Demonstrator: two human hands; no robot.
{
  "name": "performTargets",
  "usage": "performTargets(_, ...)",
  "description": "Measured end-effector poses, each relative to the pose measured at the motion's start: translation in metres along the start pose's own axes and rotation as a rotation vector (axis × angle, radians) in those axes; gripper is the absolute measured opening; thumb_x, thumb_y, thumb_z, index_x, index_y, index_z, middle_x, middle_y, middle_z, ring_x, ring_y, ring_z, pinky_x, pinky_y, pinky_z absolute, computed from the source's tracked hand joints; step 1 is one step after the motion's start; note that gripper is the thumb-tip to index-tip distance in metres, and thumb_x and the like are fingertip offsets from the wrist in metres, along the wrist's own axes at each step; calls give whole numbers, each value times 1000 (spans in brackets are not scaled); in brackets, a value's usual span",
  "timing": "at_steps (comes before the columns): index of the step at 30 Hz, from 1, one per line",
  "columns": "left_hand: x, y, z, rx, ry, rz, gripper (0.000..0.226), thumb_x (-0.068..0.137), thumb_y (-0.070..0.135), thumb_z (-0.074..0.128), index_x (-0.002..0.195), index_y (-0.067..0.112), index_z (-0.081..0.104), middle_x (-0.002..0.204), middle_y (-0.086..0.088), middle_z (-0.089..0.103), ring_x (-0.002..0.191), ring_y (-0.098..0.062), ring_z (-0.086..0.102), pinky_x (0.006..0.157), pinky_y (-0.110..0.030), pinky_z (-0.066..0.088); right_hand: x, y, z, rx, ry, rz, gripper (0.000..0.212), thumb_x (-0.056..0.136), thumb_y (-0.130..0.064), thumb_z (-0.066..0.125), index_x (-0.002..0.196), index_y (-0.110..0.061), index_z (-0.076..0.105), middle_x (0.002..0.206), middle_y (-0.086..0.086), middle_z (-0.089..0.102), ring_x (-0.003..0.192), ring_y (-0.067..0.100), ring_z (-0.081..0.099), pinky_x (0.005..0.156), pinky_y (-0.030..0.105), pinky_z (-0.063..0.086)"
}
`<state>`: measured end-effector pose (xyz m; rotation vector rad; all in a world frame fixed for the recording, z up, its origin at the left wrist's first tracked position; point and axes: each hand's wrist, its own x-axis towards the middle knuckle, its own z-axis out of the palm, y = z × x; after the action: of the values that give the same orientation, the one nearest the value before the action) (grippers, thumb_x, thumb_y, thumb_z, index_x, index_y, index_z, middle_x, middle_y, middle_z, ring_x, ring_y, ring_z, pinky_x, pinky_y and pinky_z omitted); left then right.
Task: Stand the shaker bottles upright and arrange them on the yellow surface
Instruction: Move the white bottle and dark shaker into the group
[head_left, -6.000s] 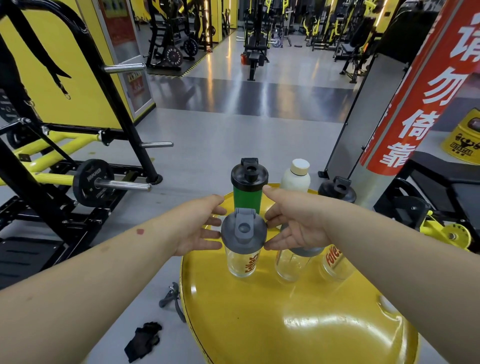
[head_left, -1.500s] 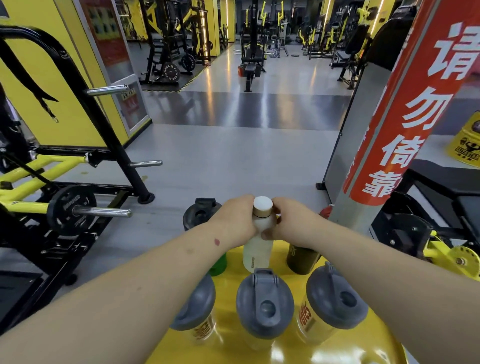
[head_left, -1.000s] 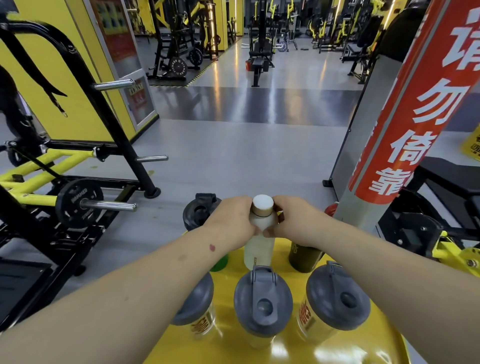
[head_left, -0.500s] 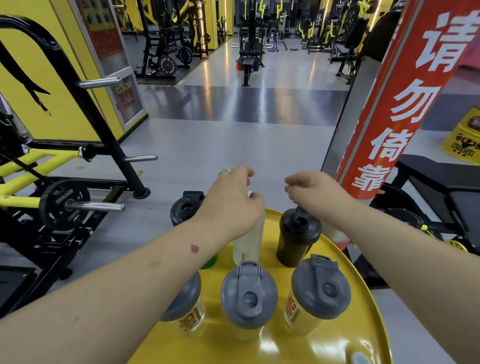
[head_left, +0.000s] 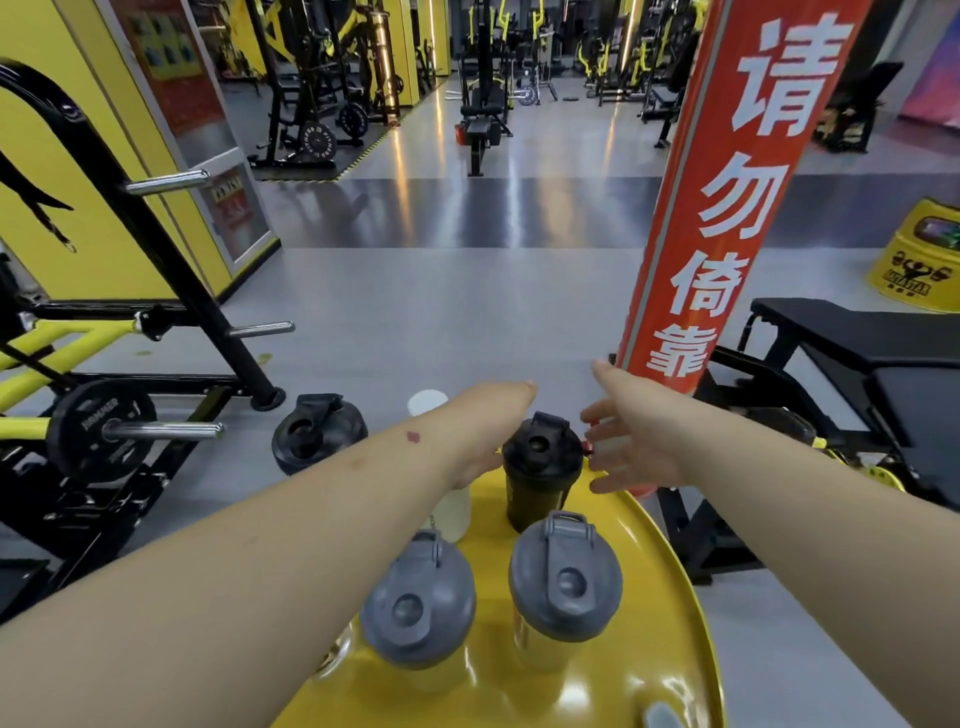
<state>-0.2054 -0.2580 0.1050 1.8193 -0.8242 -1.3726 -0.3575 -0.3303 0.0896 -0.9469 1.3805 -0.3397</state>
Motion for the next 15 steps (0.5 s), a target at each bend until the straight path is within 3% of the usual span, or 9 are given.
performTargets(4, 9, 0, 12, 97, 31, -43, 54, 104, 48, 41, 147, 16, 42, 151, -7, 45, 132, -32, 47, 104, -40, 45, 11, 7, 0, 46, -79, 29, 83, 98, -66, 39, 150, -1, 41, 161, 20, 38, 141, 47, 42, 108, 65, 43)
performTargets(6, 12, -1, 13, 75, 11, -74, 49, 103, 53, 39, 131, 14, 50, 125, -6, 60, 116, -29, 54, 96, -37, 49, 15, 9, 0, 43, -89, 25, 83, 100, -65, 37, 150, 1, 41, 161, 19, 37, 143, 46, 40, 110, 63, 42)
performTargets(8, 14, -1, 14, 47, 5, -101, 44, 102, 56, 38, 120, 17, 47, 103, -1, 58, 108, -26, 54, 95, -35, 49, 17, 9, 0, 49, -96, 22, 84, 100, -65, 37, 152, 2, 38, 162, 18, 37, 143, 45, 41, 110, 61, 43)
performTargets(10, 17, -3, 14, 9, -11, -101, 49, 100, 58, 40, 126, 18, 48, 126, -6, 57, 121, -28, 54, 105, -40, 48, 18, 9, 0, 70, -90, 25, 85, 100, -64, 40, 154, 1, 35, 162, 17, 38, 141, 44, 45, 104, 57, 48)
performTargets(12, 18, -4, 14, -25, -22, -109, 60, 100, 58, 42, 143, 17, 42, 152, -11, 42, 138, -31, 44, 111, -45, 43, 19, 10, 1, 84, -77, 18, 86, 99, -64, 42, 154, 2, 34, 161, 19, 39, 139, 44, 47, 97, 53, 52)
performTargets(15, 17, -5, 13, -56, -58, -140, 74, 98, 61, 42, 154, 15, 30, 161, -12, 33, 146, -31, 36, 115, -47, 38, 20, 16, 2, 56, -94, 9, 84, 101, -62, 39, 154, 3, 34, 161, 19, 40, 141, 42, 45, 105, 52, 46)
